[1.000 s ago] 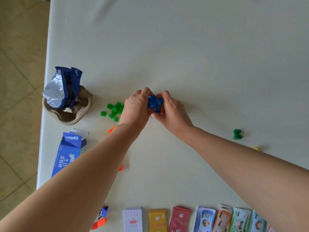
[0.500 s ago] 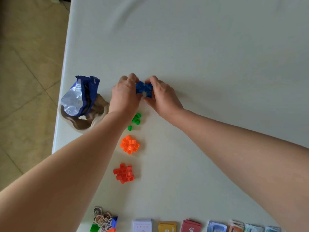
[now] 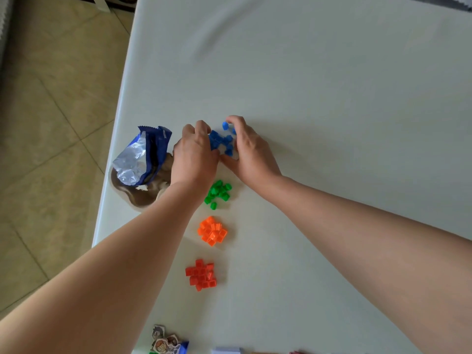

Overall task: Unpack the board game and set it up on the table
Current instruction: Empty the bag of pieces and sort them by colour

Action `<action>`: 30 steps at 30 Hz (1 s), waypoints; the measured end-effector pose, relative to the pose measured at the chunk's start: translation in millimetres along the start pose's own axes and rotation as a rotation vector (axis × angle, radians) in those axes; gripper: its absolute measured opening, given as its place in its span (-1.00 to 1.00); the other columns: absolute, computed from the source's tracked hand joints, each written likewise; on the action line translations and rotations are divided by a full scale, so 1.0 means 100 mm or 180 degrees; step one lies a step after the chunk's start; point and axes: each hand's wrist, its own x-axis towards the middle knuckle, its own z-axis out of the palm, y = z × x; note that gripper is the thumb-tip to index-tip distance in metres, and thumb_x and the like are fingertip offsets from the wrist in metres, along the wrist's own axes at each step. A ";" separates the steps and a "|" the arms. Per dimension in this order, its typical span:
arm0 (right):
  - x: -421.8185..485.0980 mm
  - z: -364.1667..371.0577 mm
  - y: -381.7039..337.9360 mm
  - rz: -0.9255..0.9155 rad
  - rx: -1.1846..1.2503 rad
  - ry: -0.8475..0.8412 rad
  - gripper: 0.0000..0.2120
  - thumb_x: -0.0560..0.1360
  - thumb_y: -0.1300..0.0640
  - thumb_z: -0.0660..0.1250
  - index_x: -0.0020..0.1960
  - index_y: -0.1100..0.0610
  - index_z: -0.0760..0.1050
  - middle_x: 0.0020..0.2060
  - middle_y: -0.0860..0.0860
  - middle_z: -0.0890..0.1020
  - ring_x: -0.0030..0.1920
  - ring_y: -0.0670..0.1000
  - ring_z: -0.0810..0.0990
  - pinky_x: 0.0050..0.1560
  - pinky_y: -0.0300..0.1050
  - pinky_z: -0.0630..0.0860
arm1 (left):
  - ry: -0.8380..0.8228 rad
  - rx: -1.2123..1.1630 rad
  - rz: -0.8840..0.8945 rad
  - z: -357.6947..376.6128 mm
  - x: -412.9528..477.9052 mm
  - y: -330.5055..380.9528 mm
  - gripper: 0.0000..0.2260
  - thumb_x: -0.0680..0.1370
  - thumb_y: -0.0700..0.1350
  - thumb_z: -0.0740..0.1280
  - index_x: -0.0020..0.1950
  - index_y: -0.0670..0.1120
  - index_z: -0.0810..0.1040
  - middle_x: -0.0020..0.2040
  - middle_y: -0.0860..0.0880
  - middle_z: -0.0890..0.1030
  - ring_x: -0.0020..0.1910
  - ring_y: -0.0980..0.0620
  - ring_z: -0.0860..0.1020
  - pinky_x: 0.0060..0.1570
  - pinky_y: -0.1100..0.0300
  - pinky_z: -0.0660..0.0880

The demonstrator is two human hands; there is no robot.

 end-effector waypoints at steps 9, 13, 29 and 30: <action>0.03 -0.02 0.00 0.0146 -0.0064 -0.0079 -0.48 0.44 0.11 0.42 0.33 0.19 0.34 0.12 0.13 0.55 0.07 0.15 0.57 0.06 -0.01 0.46 | -0.0091 -0.0070 0.0055 -0.03 0.03 -0.01 -0.63 0.53 -0.18 0.32 0.32 -0.07 0.37 0.19 -0.16 0.38 0.00 -0.20 0.50 -0.11 0.16 0.28; 0.02 -0.06 0.05 0.0174 -0.0113 -0.0035 -0.43 0.44 0.12 0.43 0.37 0.20 0.30 0.07 0.15 0.57 0.06 0.15 0.56 0.04 -0.09 0.40 | -0.0118 -0.0082 0.0065 -0.03 0.04 -0.03 -0.66 0.54 -0.16 0.32 0.30 -0.07 0.38 0.18 -0.15 0.40 -0.01 -0.19 0.50 -0.11 0.16 0.30; 0.09 0.03 0.06 -0.0050 0.0157 -0.0043 -0.54 0.45 0.22 0.38 0.32 0.14 0.38 0.12 0.10 0.54 0.01 0.08 0.58 0.06 -0.09 0.47 | 0.0006 -0.0059 0.0112 -0.01 0.05 -0.05 -0.66 0.55 -0.20 0.32 0.31 -0.11 0.38 0.19 -0.16 0.41 0.01 -0.19 0.52 -0.10 0.16 0.33; 0.06 0.01 0.07 -0.0059 0.0169 -0.0070 -0.50 0.45 0.23 0.39 0.36 0.14 0.35 0.11 0.10 0.54 -0.01 0.06 0.57 0.05 -0.13 0.43 | 0.0038 -0.0019 0.0119 -0.02 0.03 -0.05 -0.63 0.54 -0.22 0.32 0.33 -0.11 0.36 0.20 -0.16 0.39 0.01 -0.18 0.51 -0.11 0.16 0.32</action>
